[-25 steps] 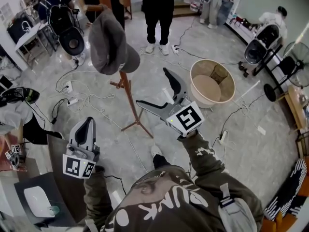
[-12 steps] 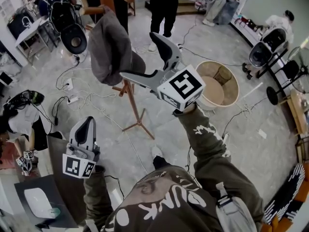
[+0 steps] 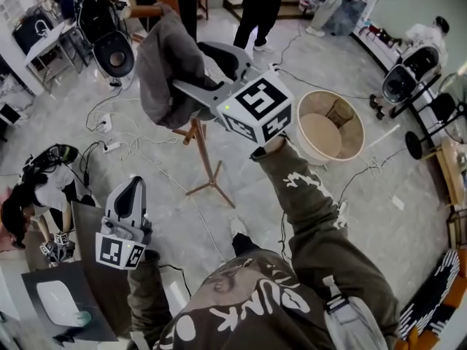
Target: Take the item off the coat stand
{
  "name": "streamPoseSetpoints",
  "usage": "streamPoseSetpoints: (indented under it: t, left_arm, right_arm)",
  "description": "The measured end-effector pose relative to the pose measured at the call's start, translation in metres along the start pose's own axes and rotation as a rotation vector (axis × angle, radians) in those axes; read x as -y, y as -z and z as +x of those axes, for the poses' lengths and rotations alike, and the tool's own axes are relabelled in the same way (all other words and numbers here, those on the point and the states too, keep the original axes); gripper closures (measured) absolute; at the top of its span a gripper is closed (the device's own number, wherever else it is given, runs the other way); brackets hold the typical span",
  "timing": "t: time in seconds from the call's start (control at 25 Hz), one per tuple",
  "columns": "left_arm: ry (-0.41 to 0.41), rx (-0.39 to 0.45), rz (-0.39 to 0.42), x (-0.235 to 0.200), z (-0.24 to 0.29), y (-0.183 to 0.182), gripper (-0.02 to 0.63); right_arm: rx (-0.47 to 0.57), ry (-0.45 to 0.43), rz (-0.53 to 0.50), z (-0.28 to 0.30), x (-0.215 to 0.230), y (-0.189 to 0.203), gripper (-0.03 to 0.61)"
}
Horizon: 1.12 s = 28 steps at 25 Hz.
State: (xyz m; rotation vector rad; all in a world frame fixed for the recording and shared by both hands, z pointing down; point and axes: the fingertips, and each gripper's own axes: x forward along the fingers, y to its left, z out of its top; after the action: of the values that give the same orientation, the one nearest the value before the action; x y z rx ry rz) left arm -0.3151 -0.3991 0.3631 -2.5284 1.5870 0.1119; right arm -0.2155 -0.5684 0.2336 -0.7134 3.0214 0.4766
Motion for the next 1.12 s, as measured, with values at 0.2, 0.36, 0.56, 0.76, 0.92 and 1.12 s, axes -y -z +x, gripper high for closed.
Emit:
streamPoseSetpoints:
  t: [0.2,0.36,0.56,0.76,0.92,1.12]
  left_arm:
    - [-0.007,-0.003,0.001,-0.001,-0.001,0.002,0.609]
    - [-0.009,-0.004,0.003,0.0,-0.002,0.002,0.609]
    - [-0.011,-0.002,0.005,-0.002,-0.005,-0.001,0.609]
    - [-0.012,0.004,0.009,0.001,-0.01,-0.004,0.609]
    - [-0.014,0.009,0.014,0.005,-0.015,-0.008,0.609]
    - [-0.012,0.02,0.021,0.011,-0.023,-0.017,0.609]
  right_arm:
    - [-0.033,0.041,-0.076,0.001,0.004,0.006,0.429]
    - [-0.034,0.065,-0.075,-0.001,0.008,0.005,0.514]
    - [-0.028,0.077,-0.071,0.0,0.008,-0.001,0.541]
    - [0.003,0.081,-0.074,-0.006,0.008,-0.017,0.545]
    - [0.029,0.076,-0.098,-0.013,0.003,-0.04,0.545]
    - [0.06,0.072,-0.123,-0.023,-0.004,-0.067,0.545]
